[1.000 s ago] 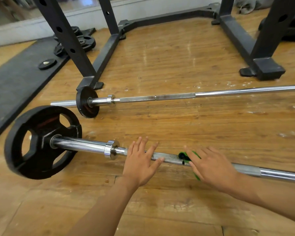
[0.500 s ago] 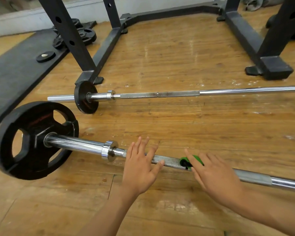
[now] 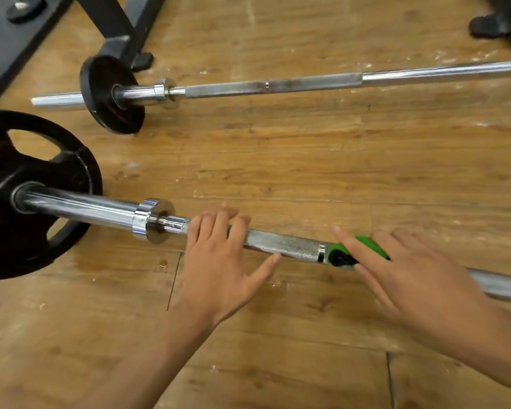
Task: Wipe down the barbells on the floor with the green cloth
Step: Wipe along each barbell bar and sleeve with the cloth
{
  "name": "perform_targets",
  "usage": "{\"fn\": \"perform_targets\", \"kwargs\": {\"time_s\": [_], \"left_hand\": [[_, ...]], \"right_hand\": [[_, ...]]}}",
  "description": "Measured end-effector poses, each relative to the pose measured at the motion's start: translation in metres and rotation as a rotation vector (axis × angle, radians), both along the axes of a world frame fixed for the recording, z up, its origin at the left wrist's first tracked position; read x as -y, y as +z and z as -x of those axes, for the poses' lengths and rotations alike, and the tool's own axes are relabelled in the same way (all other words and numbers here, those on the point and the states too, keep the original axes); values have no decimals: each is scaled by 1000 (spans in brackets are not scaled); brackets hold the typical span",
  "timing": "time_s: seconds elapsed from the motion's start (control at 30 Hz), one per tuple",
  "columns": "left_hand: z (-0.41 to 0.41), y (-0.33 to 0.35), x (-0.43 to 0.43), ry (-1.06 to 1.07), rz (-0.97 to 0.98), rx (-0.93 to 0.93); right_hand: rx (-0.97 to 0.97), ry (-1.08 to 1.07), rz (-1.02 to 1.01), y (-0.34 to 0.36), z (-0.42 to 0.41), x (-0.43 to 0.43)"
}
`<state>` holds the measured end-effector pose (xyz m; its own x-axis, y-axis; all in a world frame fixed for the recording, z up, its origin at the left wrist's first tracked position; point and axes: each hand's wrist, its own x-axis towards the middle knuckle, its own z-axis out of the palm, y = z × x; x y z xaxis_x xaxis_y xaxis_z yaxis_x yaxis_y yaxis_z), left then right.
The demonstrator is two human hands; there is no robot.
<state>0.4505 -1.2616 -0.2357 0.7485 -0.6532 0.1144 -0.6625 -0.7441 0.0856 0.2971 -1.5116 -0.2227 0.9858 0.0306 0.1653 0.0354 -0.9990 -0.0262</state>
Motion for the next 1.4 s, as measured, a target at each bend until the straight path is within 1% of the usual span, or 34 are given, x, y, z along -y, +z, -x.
{"fn": "perform_targets", "kwargs": {"time_s": [0.1, 0.2, 0.23, 0.3, 0.37, 0.43, 0.5, 0.57, 0.63, 0.77, 0.83, 0.93, 1.03, 1.1, 1.17, 1.27, 1.4], "left_hand": [[8, -4, -2, 1, 6, 17], [11, -4, -12, -4, 39, 25], [12, -4, -16, -12, 52, 28], [14, -4, -24, -30, 60, 29], [17, -6, -30, -33, 61, 38], [24, -10, -32, -22, 75, 47], [33, -14, -31, -20, 110, 61], [41, -16, -32, -18, 151, 82], [48, -18, -36, -19, 176, 98], [56, -24, -53, -27, 165, 128], [59, -26, -63, -32, 174, 136], [66, -29, -75, -50, 187, 148], [77, -35, -78, -63, 188, 183], [85, -39, -78, -53, 200, 202], [92, -41, -79, -47, 209, 211], [93, -42, -84, -32, 206, 223], [86, -38, -86, -30, 209, 214]], "right_hand": [[-33, 8, -34, 1, -32, -39], [-185, 65, -88, 3, -67, -83], [-193, 68, -94, 5, -70, -85], [-131, 43, -86, 9, -51, -77], [-61, 26, -71, 5, -16, -51], [-68, -7, -73, 6, 21, -29], [-96, -19, -103, 8, 40, -17], [-89, -10, -94, 5, 43, -24], [-82, 10, -89, 6, 29, -46], [-69, 51, -123, -3, -14, -109], [-71, 96, -145, -2, -15, -123], [-31, 120, -183, -2, 26, -103], [-45, 67, -102, -2, 79, -69], [-69, 53, -93, 0, 94, -65], [-82, 36, -105, 2, 90, -78], [-105, 54, -165, 2, 61, -110], [-53, 101, -188, -1, 29, -138]]}}
